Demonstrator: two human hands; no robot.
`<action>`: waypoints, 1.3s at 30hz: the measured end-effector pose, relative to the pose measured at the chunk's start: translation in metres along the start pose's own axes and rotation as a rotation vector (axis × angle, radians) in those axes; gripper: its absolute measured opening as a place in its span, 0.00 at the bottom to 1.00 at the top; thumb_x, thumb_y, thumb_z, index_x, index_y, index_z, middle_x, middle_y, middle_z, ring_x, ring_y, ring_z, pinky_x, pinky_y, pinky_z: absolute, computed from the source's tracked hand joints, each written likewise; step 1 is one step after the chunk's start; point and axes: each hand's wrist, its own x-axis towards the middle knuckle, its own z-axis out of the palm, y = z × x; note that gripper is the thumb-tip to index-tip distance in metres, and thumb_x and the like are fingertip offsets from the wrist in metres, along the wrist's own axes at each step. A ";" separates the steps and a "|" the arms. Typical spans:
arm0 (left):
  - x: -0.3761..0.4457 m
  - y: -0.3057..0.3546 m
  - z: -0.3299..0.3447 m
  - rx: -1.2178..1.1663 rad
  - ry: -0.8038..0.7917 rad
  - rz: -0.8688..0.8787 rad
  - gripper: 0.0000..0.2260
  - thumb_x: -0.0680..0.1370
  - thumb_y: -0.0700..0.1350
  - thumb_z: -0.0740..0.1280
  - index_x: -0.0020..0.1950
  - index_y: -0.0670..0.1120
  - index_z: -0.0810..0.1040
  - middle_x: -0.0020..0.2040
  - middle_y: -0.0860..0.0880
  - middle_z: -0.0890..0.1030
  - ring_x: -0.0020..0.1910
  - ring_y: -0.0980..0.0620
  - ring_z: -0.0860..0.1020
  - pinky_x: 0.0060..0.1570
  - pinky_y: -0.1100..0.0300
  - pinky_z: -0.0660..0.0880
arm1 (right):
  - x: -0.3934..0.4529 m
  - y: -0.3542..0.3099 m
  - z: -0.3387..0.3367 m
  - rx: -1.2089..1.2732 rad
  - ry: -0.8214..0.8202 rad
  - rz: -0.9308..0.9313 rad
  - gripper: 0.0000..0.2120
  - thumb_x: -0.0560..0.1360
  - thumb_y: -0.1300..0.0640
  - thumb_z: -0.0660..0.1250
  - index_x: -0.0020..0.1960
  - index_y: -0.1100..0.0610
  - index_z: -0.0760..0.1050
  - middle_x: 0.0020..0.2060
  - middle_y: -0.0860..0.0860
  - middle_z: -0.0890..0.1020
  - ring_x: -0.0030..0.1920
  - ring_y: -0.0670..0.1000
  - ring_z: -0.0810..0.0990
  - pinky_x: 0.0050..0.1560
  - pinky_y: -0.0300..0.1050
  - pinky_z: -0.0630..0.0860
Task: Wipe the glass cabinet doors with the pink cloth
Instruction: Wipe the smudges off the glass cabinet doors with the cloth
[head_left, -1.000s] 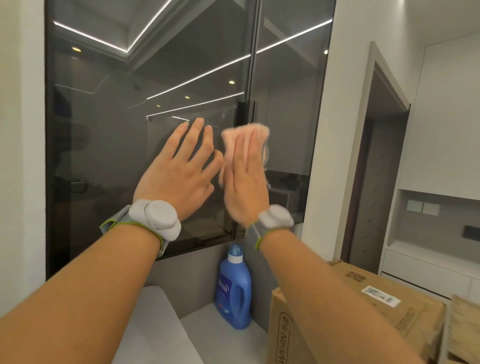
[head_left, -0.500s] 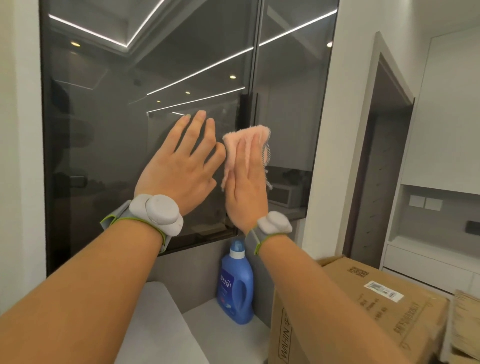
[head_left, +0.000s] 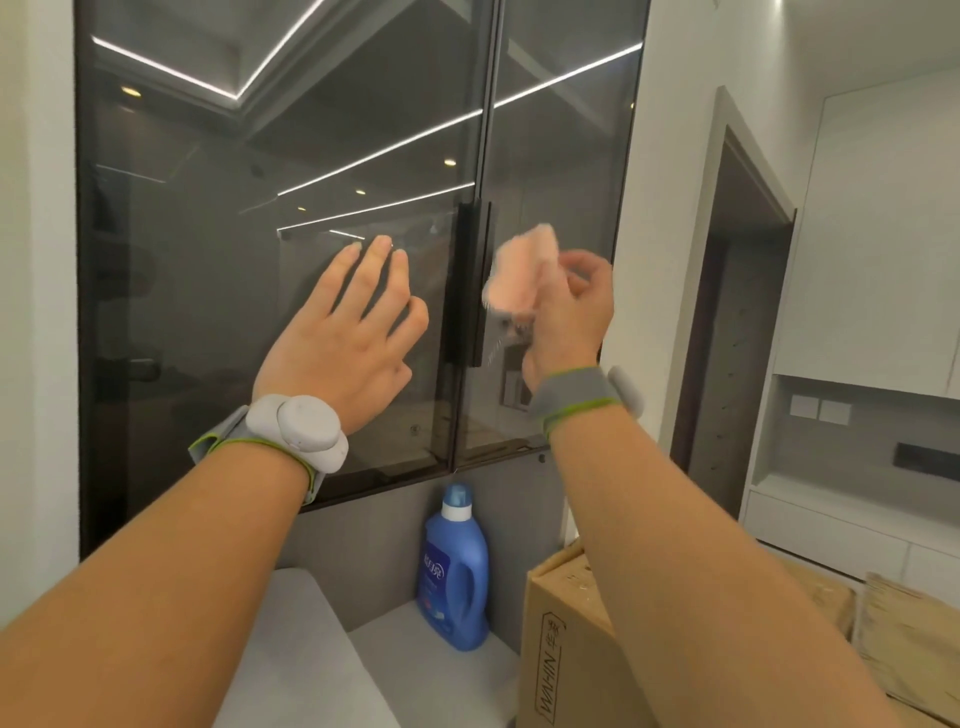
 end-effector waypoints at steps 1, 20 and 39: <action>0.000 0.000 0.000 0.003 -0.003 -0.002 0.20 0.82 0.48 0.56 0.70 0.39 0.69 0.79 0.31 0.64 0.81 0.29 0.58 0.80 0.35 0.55 | 0.008 -0.006 0.006 0.140 -0.046 0.068 0.12 0.79 0.65 0.67 0.47 0.47 0.76 0.46 0.54 0.82 0.45 0.54 0.82 0.39 0.47 0.79; -0.001 0.000 0.005 -0.017 0.005 0.005 0.20 0.82 0.48 0.58 0.70 0.39 0.70 0.78 0.31 0.64 0.80 0.29 0.58 0.80 0.34 0.54 | 0.001 0.038 0.043 -1.012 -0.212 -0.689 0.31 0.85 0.53 0.56 0.84 0.52 0.48 0.82 0.52 0.58 0.70 0.60 0.71 0.64 0.55 0.73; -0.001 0.000 0.004 0.000 0.000 -0.001 0.20 0.82 0.49 0.58 0.71 0.40 0.69 0.79 0.31 0.64 0.80 0.29 0.58 0.81 0.35 0.54 | -0.001 0.049 0.043 -0.983 -0.298 -0.684 0.28 0.86 0.58 0.54 0.82 0.65 0.48 0.83 0.60 0.50 0.84 0.57 0.53 0.83 0.45 0.52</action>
